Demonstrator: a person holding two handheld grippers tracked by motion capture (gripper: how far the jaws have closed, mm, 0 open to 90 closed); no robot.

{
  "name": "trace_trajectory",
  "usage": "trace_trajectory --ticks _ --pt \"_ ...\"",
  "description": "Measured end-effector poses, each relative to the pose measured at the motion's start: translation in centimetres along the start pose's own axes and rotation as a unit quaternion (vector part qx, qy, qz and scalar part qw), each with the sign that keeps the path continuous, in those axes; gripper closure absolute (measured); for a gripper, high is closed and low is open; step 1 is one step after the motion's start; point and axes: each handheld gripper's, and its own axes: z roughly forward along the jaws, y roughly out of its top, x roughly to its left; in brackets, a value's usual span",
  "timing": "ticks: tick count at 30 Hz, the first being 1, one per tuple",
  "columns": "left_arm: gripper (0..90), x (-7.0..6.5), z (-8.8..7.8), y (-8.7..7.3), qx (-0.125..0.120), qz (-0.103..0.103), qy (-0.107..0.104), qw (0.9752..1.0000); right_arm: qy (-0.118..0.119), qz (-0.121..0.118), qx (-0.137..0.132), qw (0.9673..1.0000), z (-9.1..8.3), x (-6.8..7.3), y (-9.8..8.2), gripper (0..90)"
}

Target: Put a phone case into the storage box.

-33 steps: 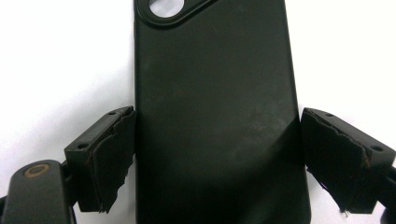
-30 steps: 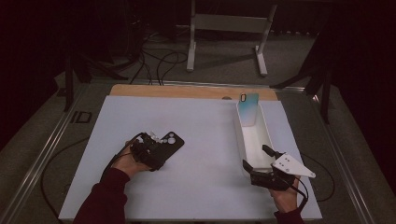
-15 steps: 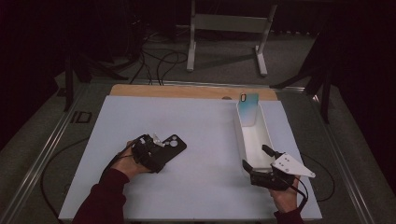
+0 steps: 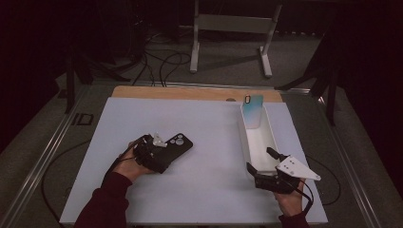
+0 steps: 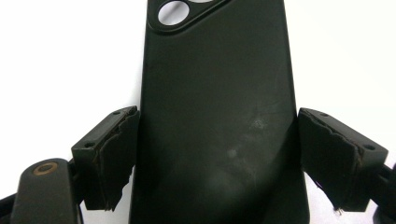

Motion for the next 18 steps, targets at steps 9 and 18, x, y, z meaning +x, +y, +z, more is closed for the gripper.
trace_trajectory --ticks 9,18 --pt "16.4 -0.5 -1.4 1.0 -0.034 0.006 -0.005 0.9994 0.0 0.002 0.001 1.0 0.1 0.0 0.2 11.1" --pt "16.3 -1.4 -2.4 2.2 -0.06 0.018 -0.008 0.998 0.003 0.007 0.001 1.0 0.2 -0.1 0.6 11.1"
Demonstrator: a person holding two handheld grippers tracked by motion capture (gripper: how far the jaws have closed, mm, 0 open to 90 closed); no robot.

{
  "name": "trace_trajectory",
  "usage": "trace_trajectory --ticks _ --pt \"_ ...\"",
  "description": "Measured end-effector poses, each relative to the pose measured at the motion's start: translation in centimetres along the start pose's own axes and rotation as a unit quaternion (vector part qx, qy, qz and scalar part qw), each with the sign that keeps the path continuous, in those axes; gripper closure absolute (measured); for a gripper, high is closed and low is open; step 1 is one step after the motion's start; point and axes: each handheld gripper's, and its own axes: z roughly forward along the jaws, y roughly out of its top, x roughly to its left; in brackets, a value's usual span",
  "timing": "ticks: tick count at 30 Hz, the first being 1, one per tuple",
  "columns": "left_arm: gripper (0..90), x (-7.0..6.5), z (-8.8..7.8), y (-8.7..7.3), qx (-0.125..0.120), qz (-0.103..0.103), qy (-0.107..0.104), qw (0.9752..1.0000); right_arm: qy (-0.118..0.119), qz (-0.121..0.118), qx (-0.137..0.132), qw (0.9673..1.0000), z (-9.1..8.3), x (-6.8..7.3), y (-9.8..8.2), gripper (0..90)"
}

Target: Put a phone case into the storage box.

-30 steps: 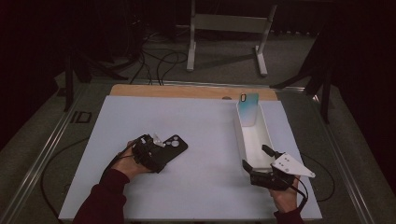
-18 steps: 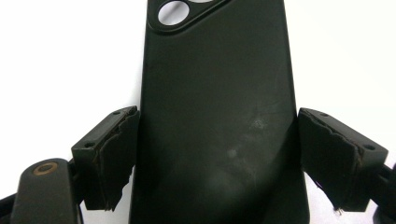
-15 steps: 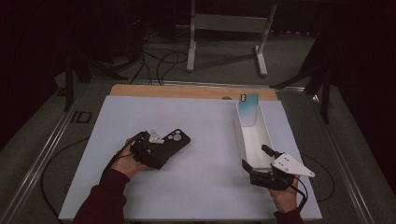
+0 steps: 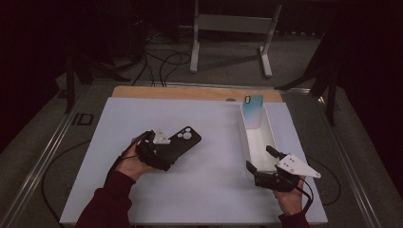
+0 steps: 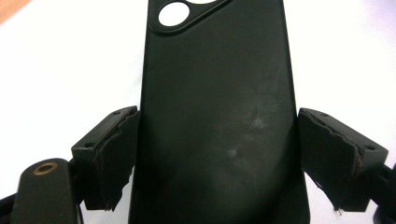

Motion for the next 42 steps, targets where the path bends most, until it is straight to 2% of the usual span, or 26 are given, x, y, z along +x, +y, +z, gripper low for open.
trace_trajectory --ticks 12,13,19,29,42 --pt "16.3 -0.7 -0.8 1.1 -0.025 0.01 -0.003 0.9996 0.005 0.012 0.004 0.9999 0.4 -0.1 0.5 11.1" --pt "16.3 -1.0 -1.1 1.4 -0.035 0.012 -0.005 0.9993 0.005 0.012 0.004 0.9999 0.4 -0.1 0.5 11.1" --pt "16.2 -1.7 -1.6 2.3 -0.054 0.019 -0.012 0.9983 0.013 0.025 0.012 0.9995 0.9 -0.2 1.0 11.0" --pt "16.2 -2.9 -2.2 3.8 -0.079 0.037 -0.02 0.996 0.042 0.044 0.02 0.9979 2.1 0.2 2.0 11.1" --pt "16.2 -4.7 -2.0 5.4 -0.091 0.064 -0.035 0.9932 0.075 0.053 0.036 0.9952 3.7 0.9 3.6 12.1"
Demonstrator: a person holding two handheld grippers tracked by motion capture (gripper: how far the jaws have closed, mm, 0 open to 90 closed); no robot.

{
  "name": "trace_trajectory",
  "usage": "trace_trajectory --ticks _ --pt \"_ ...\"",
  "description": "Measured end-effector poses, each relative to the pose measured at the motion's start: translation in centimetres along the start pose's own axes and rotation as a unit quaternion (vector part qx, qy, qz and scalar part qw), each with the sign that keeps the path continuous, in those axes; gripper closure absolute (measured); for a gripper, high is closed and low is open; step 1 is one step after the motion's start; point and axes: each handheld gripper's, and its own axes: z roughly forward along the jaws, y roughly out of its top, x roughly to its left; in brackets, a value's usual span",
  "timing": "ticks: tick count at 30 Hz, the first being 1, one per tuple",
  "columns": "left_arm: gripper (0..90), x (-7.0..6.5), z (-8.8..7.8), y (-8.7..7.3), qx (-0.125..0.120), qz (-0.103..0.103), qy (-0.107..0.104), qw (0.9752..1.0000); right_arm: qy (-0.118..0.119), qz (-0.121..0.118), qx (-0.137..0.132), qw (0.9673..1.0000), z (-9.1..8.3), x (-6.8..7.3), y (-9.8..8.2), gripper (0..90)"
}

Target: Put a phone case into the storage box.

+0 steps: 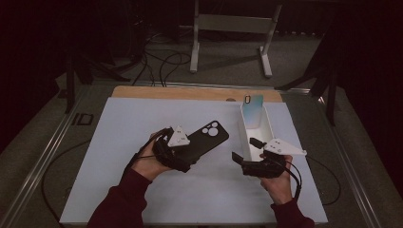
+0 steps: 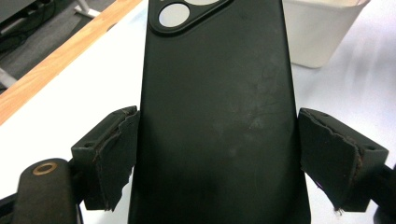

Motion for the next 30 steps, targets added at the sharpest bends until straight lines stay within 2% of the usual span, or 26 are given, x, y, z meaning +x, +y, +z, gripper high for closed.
trace_trajectory --ticks 15,21,25,30 --pt "16.1 -1.8 1.0 1.8 -0.016 0.023 -0.022 0.9994 0.029 0.014 0.009 0.9994 1.6 0.8 1.1 14.4" --pt "16.1 -2.1 1.2 2.0 -0.019 0.027 -0.024 0.9992 0.035 0.031 0.014 0.9988 1.9 0.9 1.1 17.0" --pt "16.0 -2.3 1.3 2.3 -0.021 0.03 -0.028 0.9989 0.04 0.042 0.018 0.9981 2.1 0.9 1.2 21.7" --pt "15.9 -2.6 1.7 2.5 -0.016 0.037 -0.029 0.9988 0.061 0.061 0.014 0.9962 2.1 0.8 1.2 36.5"
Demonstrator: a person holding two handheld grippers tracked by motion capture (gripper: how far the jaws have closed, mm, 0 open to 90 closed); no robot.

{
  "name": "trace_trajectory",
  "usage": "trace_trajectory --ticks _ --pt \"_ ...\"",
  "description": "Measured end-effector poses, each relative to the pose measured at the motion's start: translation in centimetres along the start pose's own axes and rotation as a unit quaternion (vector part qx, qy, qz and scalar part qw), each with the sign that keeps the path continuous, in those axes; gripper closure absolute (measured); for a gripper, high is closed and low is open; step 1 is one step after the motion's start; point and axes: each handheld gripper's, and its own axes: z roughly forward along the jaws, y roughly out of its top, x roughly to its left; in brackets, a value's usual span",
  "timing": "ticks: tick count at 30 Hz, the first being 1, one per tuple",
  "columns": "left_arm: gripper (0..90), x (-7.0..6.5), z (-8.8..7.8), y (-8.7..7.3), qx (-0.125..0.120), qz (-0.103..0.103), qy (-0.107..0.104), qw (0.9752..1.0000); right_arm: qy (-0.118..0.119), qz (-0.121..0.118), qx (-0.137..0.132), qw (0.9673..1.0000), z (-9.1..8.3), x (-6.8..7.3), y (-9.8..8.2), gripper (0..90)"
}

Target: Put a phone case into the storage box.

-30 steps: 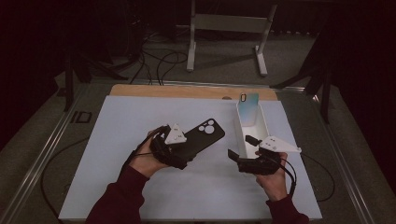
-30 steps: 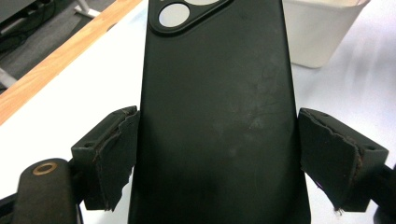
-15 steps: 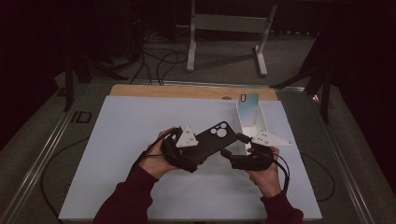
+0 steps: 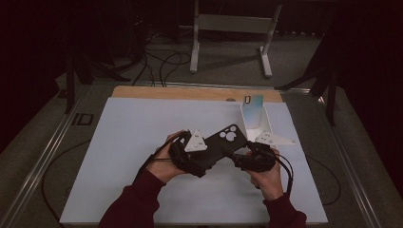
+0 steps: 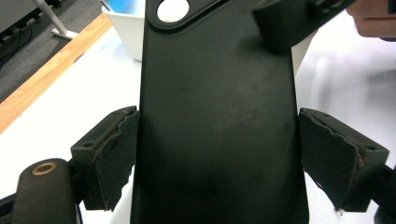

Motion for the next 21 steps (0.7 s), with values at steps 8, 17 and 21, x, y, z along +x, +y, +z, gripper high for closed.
trace_trajectory --ticks 8,17,21 --pt "15.7 -0.2 0.6 0.1 0.005 0.001 -0.001 1.0 0.022 0.024 -0.005 0.9995 0.0 -0.1 0.2 56.4" --pt "19.6 -0.5 1.0 -0.1 0.004 0.013 -0.005 0.9999 0.042 0.029 0.003 0.9987 0.3 0.5 0.4 73.7" --pt "43.6 0.0 0.7 0.1 -0.024 -0.008 0.02 0.9995 0.032 0.03 0.007 0.999 0.5 0.6 0.3 80.3"
